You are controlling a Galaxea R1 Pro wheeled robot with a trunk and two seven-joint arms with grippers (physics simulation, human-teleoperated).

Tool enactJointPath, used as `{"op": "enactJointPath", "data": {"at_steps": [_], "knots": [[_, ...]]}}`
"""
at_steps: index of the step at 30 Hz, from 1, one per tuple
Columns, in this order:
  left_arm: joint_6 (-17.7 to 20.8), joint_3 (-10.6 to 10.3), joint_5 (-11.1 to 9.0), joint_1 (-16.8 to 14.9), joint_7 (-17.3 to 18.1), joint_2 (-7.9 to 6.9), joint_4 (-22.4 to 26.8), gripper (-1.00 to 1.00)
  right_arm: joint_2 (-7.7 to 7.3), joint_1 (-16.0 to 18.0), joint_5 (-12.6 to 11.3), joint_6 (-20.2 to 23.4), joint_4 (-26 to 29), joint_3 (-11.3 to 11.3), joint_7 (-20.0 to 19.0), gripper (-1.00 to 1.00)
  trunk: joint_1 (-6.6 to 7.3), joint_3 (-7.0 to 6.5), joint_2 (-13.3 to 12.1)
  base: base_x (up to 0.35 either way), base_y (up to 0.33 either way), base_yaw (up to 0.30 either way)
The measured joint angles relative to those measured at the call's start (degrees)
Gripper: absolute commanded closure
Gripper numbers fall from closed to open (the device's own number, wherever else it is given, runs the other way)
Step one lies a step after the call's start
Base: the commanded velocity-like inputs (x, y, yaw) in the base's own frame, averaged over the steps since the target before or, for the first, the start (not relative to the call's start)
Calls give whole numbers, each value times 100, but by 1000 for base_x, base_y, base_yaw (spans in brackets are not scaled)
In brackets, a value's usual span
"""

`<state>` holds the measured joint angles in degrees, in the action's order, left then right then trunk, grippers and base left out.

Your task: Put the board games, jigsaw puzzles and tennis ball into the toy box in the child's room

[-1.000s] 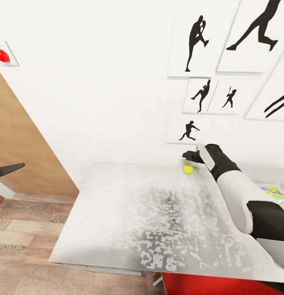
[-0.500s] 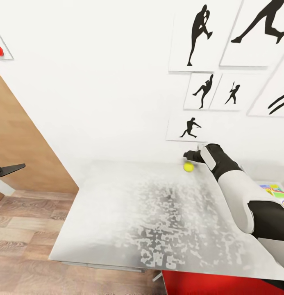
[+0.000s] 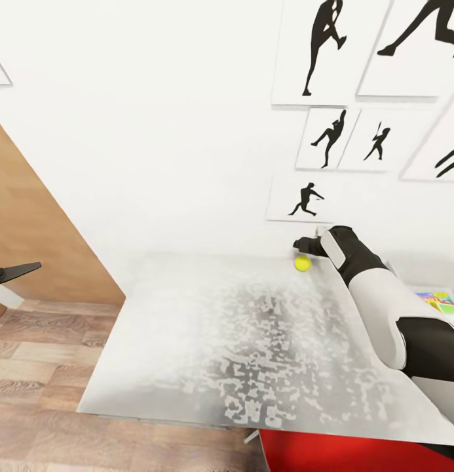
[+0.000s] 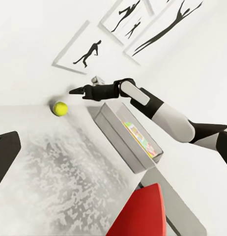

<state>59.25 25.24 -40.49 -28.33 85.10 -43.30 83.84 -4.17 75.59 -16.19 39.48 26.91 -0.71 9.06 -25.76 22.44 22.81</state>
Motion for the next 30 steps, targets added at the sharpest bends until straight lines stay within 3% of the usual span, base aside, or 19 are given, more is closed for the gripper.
{"op": "enactJointPath", "data": {"at_steps": [19, 26, 30], "knots": [[0, 0, 3, -1, -1, -8, -2, -100, -50, 98, 31, 117, 6, -5, 9, -100, 0, 179, 0, 0, 0, 0], [0, 7, 10, -1, -1, -16, -4, -100, -53, 144, 391, 119, 1, -3, 10, -100, 0, 245, 0, 0, 0, 0], [0, 8, 5, -1, -1, -18, -2, -100, -50, 150, 467, 119, 1, -1, 5, -100, 0, 283, 0, 0, 0, 0]]}}
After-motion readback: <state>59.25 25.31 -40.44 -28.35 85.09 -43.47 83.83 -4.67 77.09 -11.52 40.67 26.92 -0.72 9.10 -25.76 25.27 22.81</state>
